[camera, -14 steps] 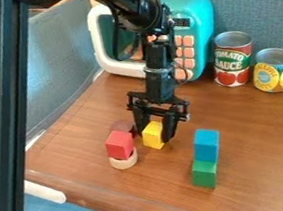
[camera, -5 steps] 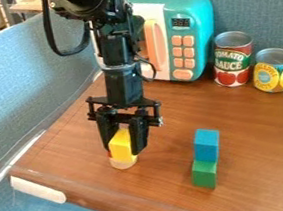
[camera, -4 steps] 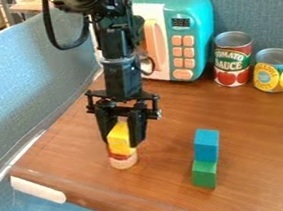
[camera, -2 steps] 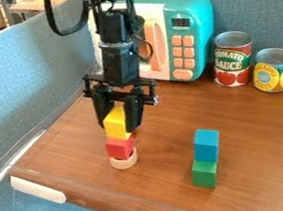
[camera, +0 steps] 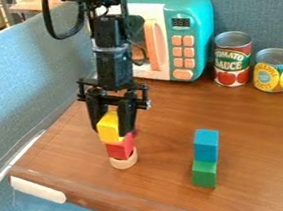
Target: Put the yellow cube on top of the red cube
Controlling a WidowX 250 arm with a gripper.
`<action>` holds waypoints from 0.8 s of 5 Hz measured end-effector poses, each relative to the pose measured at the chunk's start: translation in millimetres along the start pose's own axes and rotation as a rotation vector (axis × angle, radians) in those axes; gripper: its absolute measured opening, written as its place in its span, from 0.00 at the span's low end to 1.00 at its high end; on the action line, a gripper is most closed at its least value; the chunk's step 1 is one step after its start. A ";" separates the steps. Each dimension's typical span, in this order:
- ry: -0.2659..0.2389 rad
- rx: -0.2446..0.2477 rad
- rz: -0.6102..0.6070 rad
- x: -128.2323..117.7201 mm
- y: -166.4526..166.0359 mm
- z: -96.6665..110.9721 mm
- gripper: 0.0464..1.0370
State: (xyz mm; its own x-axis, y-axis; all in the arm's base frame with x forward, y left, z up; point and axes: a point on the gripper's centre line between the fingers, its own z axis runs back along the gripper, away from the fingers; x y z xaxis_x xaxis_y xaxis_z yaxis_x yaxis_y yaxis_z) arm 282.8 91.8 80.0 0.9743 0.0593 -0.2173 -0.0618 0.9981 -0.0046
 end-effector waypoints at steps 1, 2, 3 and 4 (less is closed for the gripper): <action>-0.006 0.010 0.004 3.1 2.2 1.1 0.54; 0.006 0.006 0.006 6.5 4.6 -4.7 0.54; -0.004 0.008 0.007 11.2 6.3 -2.8 0.54; -0.004 0.010 0.013 12.3 6.8 -3.1 0.54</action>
State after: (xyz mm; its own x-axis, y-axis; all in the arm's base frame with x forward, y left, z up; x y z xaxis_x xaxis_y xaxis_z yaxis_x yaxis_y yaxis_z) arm 293.6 99.2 74.2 0.9743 0.0720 -0.2135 -0.0720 0.9974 0.0077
